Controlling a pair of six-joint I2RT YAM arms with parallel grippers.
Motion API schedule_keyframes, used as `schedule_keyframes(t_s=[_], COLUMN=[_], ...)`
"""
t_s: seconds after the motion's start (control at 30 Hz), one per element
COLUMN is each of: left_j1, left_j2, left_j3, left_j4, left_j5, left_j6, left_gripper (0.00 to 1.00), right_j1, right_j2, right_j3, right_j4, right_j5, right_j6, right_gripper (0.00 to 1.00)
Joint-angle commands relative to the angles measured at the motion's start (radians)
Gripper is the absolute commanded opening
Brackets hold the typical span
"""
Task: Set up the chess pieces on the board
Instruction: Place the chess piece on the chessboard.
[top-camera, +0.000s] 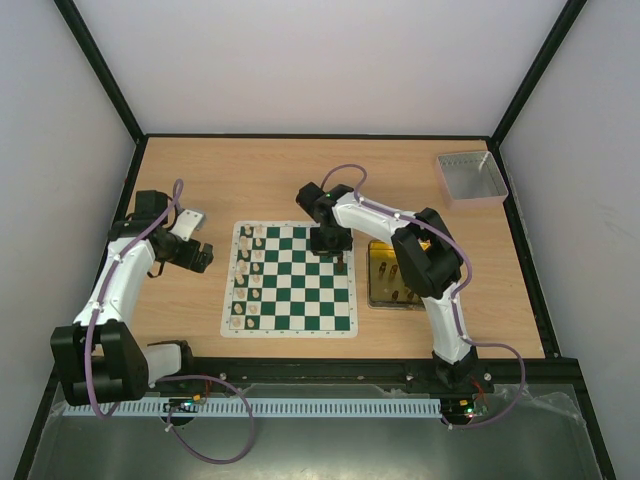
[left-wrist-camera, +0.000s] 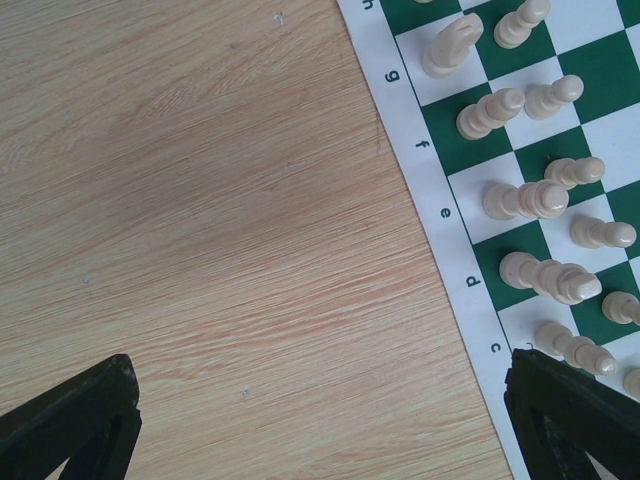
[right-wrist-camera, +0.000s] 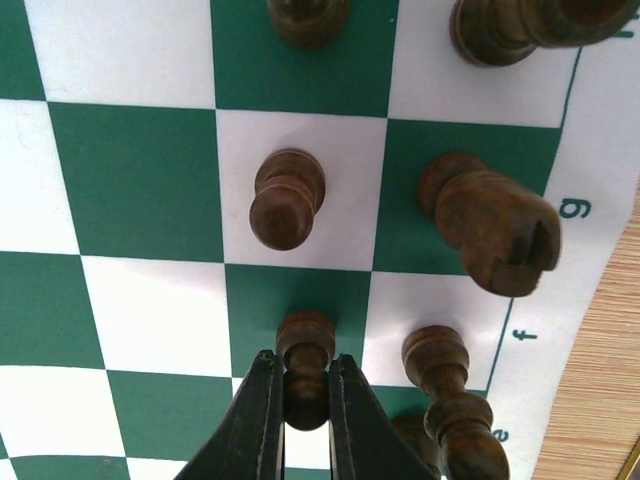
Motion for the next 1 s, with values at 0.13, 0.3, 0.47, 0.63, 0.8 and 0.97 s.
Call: schedule_keyframes(t_s=[0.13,0.3,0.47,0.63,0.8,0.97], left_j1=[-0.001,-0.001,0.0,0.0,-0.001,0.0], left_j2=[0.014,0.017,0.018,0.021,0.022,0.022], left_j3=[-0.016,-0.018,-0.018,-0.018,-0.018,-0.018], left_j4=[-0.008,-0.007,-0.007,-0.008,-0.008,-0.008], left_j5=[0.011,0.013,0.013,0.015,0.017,0.018], left_j6=[0.006,0.008,0.007,0.009,0.009,0.01], left_gripper=[0.99,0.99,0.99,0.99,0.99,0.99], right_j1=[-0.003,-0.003,-0.003,-0.004,-0.003,-0.003], right_j2=[0.019,0.017,0.016,0.018,0.017,0.014], right_j3=[0.021,0.011,0.012,0.016,0.022,0.035], right_j4=[-0.008,-0.004,-0.003,-0.004,-0.005,-0.013], right_j5=[0.007,0.004,-0.002,-0.009,-0.019,-0.022], right_j6=[-0.01,-0.01,-0.011,-0.01,-0.009,-0.011], right_gripper=[0.05,0.06,0.16,0.2,0.23,0.29])
